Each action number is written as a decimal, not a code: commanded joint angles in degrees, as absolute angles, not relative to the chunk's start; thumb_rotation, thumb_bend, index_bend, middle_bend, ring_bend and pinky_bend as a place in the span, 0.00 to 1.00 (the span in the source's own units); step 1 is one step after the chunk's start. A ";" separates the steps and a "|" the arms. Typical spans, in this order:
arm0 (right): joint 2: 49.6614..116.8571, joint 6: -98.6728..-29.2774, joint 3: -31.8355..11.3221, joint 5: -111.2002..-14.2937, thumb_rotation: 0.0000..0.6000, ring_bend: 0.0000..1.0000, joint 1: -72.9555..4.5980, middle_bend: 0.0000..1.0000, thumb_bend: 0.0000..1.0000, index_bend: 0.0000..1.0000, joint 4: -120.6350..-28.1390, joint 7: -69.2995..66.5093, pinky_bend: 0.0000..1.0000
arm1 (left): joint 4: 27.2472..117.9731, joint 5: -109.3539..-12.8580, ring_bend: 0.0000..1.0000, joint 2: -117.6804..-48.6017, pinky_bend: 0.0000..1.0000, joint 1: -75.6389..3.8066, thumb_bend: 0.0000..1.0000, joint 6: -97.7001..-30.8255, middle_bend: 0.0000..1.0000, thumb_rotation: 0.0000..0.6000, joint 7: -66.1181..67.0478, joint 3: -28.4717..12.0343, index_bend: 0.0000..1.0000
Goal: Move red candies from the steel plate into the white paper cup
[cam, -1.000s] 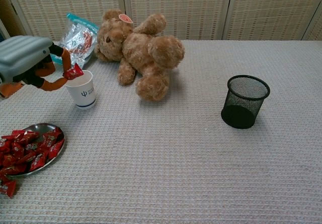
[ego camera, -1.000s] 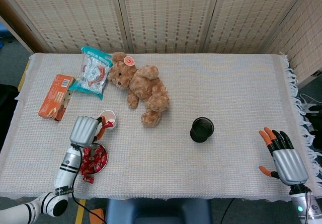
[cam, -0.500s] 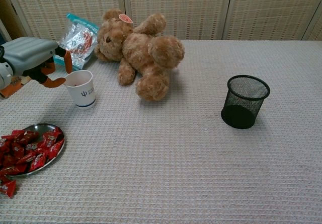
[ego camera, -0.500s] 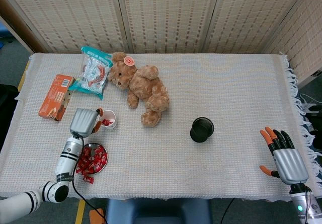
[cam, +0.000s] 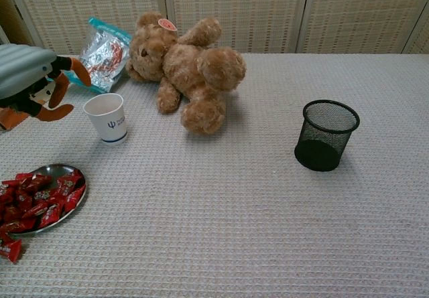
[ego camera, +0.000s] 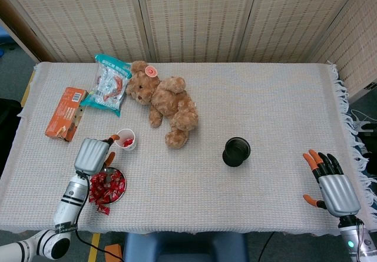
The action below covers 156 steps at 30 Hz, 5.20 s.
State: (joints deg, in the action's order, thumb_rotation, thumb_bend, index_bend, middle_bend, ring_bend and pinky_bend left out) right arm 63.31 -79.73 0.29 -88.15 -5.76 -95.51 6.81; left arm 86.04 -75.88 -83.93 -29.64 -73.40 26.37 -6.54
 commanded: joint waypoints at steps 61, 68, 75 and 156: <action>64.11 -79.16 1.51 -90.09 1.00 0.00 -6.06 0.00 0.02 0.00 -95.74 7.81 0.00 | 84.82 -84.14 0.82 -83.53 1.00 -16.19 0.39 -71.73 0.21 1.00 21.33 3.72 0.17; 64.07 -79.18 1.45 -89.91 1.00 0.00 -6.03 0.00 0.02 0.00 -95.73 7.78 0.00 | 85.84 -83.47 0.79 -83.36 1.00 -17.68 0.37 -68.39 0.00 1.00 23.27 3.58 0.03; 64.07 -79.11 1.34 -89.66 1.00 0.00 -6.07 0.00 0.01 0.00 -95.67 7.74 0.00 | 85.88 -81.89 0.78 -83.74 1.00 -18.64 0.37 -66.40 0.00 1.00 25.21 2.83 0.03; 64.25 -78.27 0.99 -88.33 1.00 0.00 -6.36 0.00 0.02 0.00 -95.53 8.24 0.00 | 83.17 -84.92 0.81 -83.57 1.00 -18.56 0.46 -72.38 0.74 1.00 21.70 -0.78 0.62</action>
State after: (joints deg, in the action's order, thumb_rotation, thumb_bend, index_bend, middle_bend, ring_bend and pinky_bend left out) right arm 64.25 -78.27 1.00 -88.32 -6.35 -95.54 8.24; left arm 82.57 -85.16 -84.22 -18.14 -72.35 22.10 -0.13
